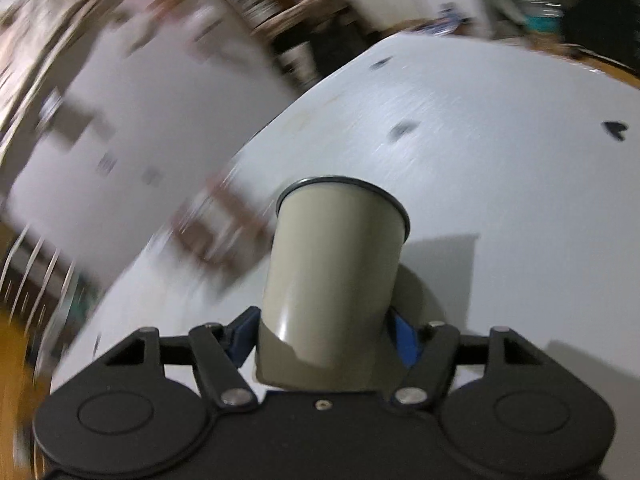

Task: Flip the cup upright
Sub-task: 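Reach the right tool to the tipped beige paper cup and grasp it, then lift the beige cup with the right tool while the left tool grasps its base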

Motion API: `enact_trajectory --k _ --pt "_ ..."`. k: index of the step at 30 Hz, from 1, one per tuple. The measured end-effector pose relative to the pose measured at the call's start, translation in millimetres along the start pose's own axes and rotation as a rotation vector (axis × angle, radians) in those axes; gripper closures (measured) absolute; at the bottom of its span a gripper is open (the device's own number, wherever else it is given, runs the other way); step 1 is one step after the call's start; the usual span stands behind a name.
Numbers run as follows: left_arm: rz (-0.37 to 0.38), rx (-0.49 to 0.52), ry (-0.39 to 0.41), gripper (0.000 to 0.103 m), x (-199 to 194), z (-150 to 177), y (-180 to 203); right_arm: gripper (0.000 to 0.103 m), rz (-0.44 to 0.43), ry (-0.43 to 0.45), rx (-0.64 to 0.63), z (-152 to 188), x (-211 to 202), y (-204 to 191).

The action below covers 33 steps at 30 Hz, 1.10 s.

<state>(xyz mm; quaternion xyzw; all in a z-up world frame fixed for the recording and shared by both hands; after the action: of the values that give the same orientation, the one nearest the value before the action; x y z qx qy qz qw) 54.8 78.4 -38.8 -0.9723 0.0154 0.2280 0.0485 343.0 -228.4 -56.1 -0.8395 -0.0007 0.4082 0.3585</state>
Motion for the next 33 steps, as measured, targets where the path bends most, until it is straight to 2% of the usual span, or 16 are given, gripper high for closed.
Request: enact_trajectory --k 3,7,11,16,25,33 --pt "-0.010 -0.014 -0.001 0.000 -11.1 2.1 2.9 0.034 -0.061 -0.053 -0.175 41.9 -24.3 -14.2" --pt "-0.026 -0.053 -0.004 0.000 -25.4 3.0 -0.5 0.035 -0.168 -0.110 -0.342 92.0 -59.7 -29.0" --pt "-0.049 -0.090 -0.005 0.000 -37.0 2.2 -6.1 0.036 -0.223 -0.148 -0.415 132.6 -89.7 -25.7" --pt "-0.048 -0.127 -0.005 0.001 -43.6 1.4 -10.3 0.036 -0.227 -0.185 -0.424 175.1 -109.4 -11.8" --pt "0.000 -0.145 -0.016 0.002 -39.0 -2.9 -7.3 0.036 -0.206 -0.180 -0.438 195.0 -109.4 -4.7" --pt "0.115 -0.219 -0.049 0.009 -20.7 -12.2 -4.5 0.035 -0.216 -0.185 -0.417 194.0 -116.2 1.6"
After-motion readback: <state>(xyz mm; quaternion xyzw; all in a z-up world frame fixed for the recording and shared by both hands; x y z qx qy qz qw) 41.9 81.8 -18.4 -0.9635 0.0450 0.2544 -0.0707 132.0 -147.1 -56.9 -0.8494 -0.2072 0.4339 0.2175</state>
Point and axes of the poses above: each gripper's, at about its wrist camera, not at the fingertips, and x roughly the way its jaws point, y to its right, z to its underside, the point moved 4 cm from there along x, roughly the way its jaws point, and after that the axes turned 13 degrees about x, right-handed, at the moved point
